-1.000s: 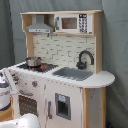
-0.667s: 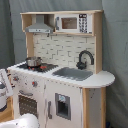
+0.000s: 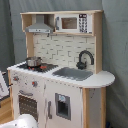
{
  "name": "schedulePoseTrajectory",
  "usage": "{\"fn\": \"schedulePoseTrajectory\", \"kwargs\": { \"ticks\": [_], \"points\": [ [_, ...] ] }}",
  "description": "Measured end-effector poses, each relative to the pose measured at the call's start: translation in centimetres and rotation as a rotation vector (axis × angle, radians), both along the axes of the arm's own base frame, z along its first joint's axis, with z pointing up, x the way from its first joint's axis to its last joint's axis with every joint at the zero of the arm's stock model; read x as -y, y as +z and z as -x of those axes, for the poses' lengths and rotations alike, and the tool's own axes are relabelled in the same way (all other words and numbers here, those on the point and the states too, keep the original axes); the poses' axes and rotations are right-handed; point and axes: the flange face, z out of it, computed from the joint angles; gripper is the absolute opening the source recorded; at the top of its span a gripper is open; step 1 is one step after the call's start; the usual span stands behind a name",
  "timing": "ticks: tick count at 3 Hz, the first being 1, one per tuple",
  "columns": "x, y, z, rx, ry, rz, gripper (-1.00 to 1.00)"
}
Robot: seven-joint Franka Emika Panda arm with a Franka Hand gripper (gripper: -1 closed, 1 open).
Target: Play with the kitchen
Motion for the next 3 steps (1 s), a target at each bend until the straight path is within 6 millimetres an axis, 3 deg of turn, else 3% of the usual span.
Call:
{"fn": "schedulePoseTrajectory", "kwargs": {
  "ticks": [1,3],
  "points": [
    [-0.1,1.4,2.0,0.016,-0.014,0.044,1.00],
    [1.1,3.0,3.0,0.031,-0.042,0.198,1.00]
  ]
}}
